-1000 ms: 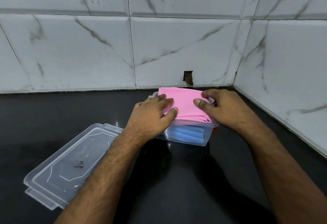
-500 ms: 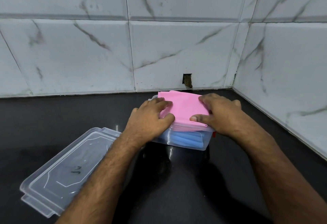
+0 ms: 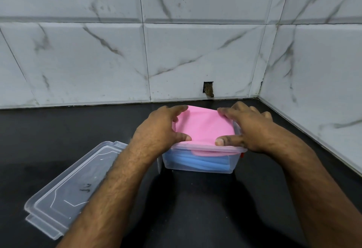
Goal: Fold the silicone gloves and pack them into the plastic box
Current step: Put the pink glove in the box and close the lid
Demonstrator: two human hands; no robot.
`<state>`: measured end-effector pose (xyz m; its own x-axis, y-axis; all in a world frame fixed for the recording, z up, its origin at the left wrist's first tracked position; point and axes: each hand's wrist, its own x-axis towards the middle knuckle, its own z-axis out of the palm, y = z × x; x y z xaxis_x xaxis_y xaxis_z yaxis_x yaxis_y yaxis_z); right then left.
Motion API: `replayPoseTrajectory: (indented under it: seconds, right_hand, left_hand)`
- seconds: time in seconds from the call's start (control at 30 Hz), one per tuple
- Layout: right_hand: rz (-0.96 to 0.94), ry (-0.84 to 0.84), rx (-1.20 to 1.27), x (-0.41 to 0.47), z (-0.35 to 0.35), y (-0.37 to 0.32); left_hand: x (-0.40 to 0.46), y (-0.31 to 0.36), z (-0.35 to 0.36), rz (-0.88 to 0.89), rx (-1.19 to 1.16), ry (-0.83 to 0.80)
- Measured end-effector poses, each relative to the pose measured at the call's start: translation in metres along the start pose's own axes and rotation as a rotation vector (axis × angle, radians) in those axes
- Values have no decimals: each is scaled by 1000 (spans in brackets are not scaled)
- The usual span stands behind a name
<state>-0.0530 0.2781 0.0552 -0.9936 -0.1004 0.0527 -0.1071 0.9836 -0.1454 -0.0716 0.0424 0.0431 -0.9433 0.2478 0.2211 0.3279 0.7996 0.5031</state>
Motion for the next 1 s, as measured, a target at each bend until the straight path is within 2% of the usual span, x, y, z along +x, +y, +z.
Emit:
replayPoseTrajectory:
  seconds: [0.3,0.47,0.57,0.67,0.77,1.0]
  right_hand:
    - [-4,23,-75,0,-1,-1]
    - [-16,50,-53,-1,-1,-3]
    - [8,82,-50,0,0,-8]
    - [35,58,-43,-1,2,-11]
    - [43,52,-25,-1,1,-13]
    - [22,134,77,5,6,-12]
  left_hand:
    - [1,0,-2,120,340,-24]
    - [3,-2,-6,322,495,104]
    - [5,0,-3,369,421,14]
    - [6,-3,-1,320,248,-116]
    - [5,-5,-1,260,90,-180]
    - [6,-9,5,301,126,-98]
